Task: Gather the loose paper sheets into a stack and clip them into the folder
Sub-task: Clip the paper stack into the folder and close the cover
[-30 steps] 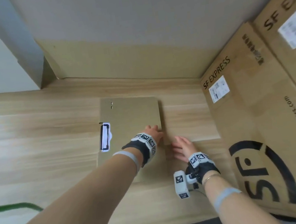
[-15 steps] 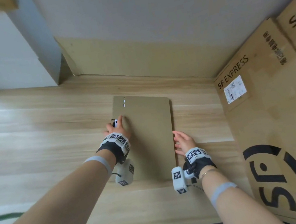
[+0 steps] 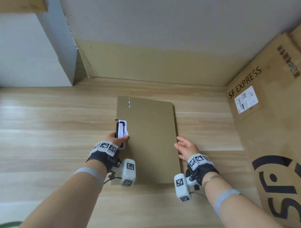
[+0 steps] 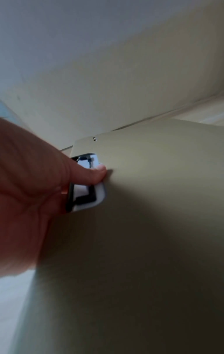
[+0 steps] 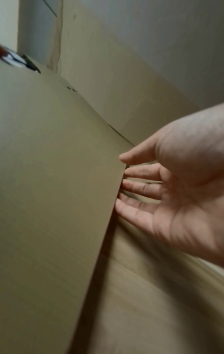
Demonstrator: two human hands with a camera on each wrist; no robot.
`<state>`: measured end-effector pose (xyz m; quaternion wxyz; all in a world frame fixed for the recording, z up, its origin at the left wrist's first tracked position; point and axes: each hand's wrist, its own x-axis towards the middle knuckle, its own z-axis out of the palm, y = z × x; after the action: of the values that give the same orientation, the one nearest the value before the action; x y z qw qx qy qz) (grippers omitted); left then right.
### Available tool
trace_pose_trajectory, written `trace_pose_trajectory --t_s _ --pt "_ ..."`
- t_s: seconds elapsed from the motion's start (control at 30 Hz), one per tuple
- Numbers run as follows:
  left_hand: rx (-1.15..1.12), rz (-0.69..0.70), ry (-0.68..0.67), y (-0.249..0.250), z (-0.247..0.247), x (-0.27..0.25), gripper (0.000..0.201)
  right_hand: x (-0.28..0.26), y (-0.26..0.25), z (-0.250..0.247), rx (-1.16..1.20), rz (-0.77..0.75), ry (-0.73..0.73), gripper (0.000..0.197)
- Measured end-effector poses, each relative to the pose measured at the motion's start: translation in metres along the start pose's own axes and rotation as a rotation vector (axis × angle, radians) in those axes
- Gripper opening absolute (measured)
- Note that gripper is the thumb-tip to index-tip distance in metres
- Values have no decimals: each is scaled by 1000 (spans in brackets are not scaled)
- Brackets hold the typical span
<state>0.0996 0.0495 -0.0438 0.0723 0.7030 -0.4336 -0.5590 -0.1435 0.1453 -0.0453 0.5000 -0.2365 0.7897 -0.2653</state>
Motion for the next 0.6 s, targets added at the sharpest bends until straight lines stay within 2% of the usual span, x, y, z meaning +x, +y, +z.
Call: trace_pose_trajectory --t_s 0.13,0.2,0.37,0.47,0.57,0.6 --pt "-65 18 45 -2 -33 2 46 -3 -6 20 -280 -21 -33 49" --pt "-76 28 97 -2 -53 5 47 -6 -18 35 -286 -53 -62 49" --pt "-78 69 227 4 -103 18 40 -8 -67 81 -297 -108 -13 45" --pt "-9 31 217 5 -123 29 35 -5 -83 98 -353 -81 -11 45" --pt "42 13 199 5 -134 36 14 -1 -94 113 -429 -44 -24 43" --pt "57 13 185 4 -136 41 14 0 -98 116 -456 -30 -23 42"
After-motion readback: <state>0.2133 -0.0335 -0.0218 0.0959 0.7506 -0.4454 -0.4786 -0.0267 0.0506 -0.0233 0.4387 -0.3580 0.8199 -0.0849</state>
